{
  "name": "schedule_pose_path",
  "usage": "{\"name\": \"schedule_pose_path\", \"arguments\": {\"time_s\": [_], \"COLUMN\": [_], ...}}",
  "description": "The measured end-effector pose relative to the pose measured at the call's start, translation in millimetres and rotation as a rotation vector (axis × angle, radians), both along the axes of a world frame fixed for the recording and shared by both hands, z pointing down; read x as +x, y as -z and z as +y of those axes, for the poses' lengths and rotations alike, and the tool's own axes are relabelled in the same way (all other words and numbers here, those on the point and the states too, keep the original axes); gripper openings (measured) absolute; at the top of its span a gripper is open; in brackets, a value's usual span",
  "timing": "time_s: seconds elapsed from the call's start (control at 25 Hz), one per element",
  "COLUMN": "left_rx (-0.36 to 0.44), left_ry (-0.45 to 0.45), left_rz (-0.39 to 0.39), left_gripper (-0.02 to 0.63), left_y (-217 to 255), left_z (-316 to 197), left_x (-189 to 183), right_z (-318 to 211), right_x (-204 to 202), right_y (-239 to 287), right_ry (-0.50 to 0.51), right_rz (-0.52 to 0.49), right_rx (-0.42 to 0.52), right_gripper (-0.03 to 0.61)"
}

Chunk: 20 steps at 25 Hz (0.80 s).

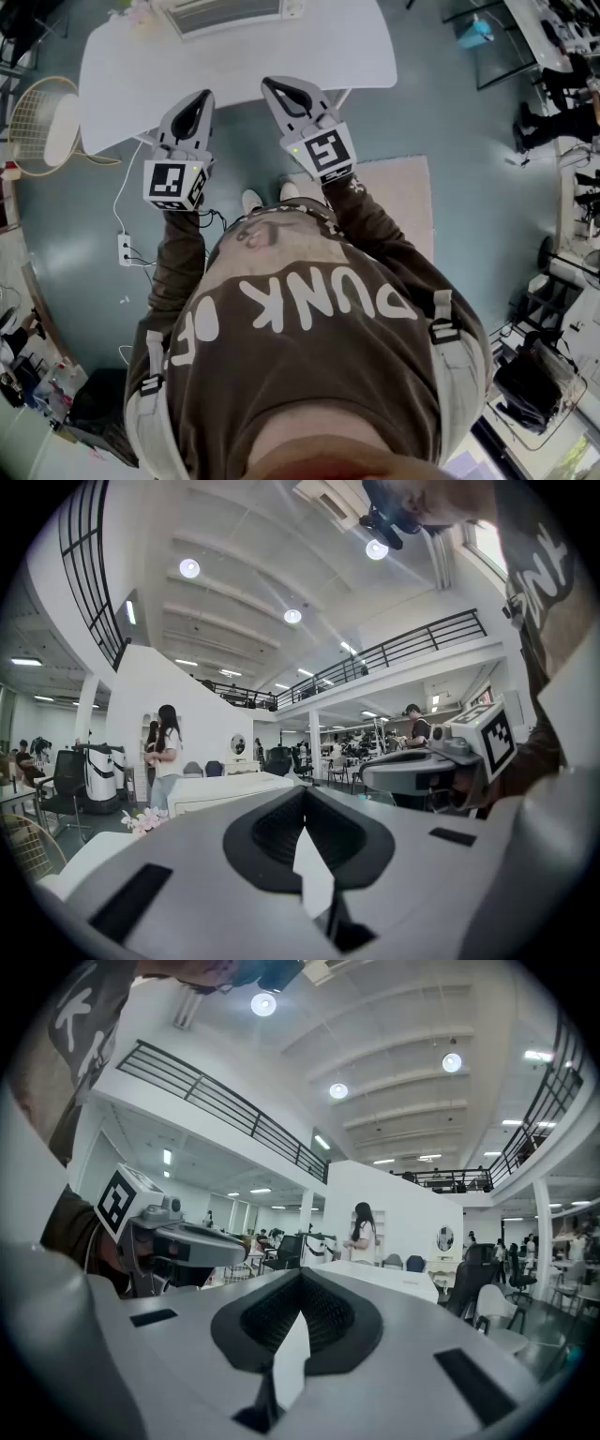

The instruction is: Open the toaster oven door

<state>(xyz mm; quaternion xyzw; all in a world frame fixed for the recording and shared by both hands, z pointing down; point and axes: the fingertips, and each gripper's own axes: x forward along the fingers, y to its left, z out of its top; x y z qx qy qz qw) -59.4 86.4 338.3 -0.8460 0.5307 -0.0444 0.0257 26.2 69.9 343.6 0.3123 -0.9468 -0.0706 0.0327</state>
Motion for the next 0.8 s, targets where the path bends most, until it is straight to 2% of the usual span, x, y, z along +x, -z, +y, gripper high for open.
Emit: {"name": "schedule_pose_path", "arguments": {"time_s": [0.52, 0.8], "left_rx": [-0.006, 0.000], "left_ry": [0.001, 0.013], "left_rz": [-0.006, -0.019], "left_gripper": [0.003, 0.003], "left_y": [-4.0, -2.2], "left_z": [-9.2, -20.7], "left_x": [0.1, 13.2], "right_z": [-8.3, -21.7], "right_x": [-1.1, 10.8], "right_y": [-1.0, -0.8], "right_ry": [0.015, 0.035], "right_rz": [-0.019, -0.041], "right_rx": [-0.011, -0.016], "right_gripper": [0.009, 0.011]}}
